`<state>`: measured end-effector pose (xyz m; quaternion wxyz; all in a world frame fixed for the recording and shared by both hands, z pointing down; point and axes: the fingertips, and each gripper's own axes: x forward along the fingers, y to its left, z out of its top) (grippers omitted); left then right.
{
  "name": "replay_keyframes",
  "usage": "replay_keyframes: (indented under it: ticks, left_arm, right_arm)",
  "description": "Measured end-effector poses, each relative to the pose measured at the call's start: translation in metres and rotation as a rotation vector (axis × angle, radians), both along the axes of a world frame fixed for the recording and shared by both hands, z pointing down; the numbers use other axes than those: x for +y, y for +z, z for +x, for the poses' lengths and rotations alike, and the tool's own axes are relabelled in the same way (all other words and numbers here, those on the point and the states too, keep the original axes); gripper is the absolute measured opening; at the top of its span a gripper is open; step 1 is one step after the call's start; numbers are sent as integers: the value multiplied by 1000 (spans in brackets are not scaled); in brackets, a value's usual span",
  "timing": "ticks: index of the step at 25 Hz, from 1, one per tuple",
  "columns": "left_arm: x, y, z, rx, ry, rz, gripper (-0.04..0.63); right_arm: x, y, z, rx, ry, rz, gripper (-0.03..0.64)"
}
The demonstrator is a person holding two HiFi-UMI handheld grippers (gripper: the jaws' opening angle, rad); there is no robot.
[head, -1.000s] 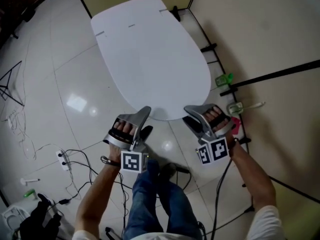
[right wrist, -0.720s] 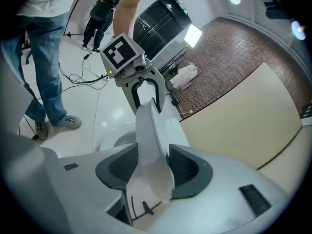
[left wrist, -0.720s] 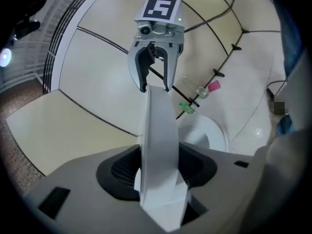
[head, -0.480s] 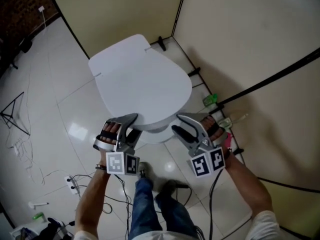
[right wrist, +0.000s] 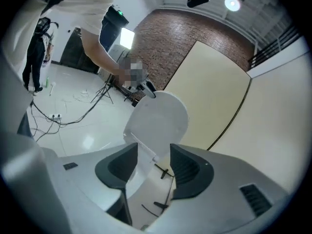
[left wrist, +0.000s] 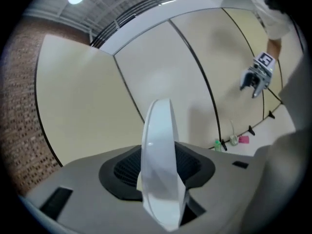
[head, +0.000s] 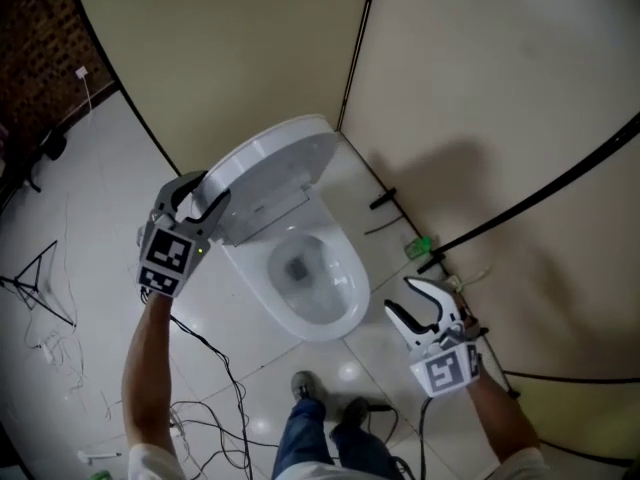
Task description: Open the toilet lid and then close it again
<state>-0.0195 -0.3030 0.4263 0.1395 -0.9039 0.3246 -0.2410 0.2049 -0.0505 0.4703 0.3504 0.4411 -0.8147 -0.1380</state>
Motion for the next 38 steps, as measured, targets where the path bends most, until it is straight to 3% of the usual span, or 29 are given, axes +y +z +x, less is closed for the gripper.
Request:
replay_keyframes:
  ticks: [5,10,15,19,23,30,34,38]
  left_arm:
    - [-98,-13,-37,107,-62,-94,181]
    - [-172,-4,-67,138,-187,-144,164]
    - [-195,1,-76,155,-222,-162,156]
    - [-198,14,-72,233,-215,-222,159]
    - [-188,13,-68,303,-191,-243,202]
    - [-146,-29,-76,385,-110,-213,204]
    - [-70,-75,-65,451,-16,-148,202]
    - [43,-104,-40,530,83,-141,202]
  right_arm:
    - [-3,1,-2,-106,37,-71,212]
    - [-11,-10,-1,-178,80,-84,212]
    - [-11,-17,-1,-198,98,-80,212]
    - [-10,-24,-1,-210,104,-79,213]
    - [-4,-35,2,-234,114,-84,213]
    - [4,-55,11,-323,153,-61,232]
    - [5,-73,12,-410,163,-30,232]
    - [16,-93,7,-509,156,-16,232]
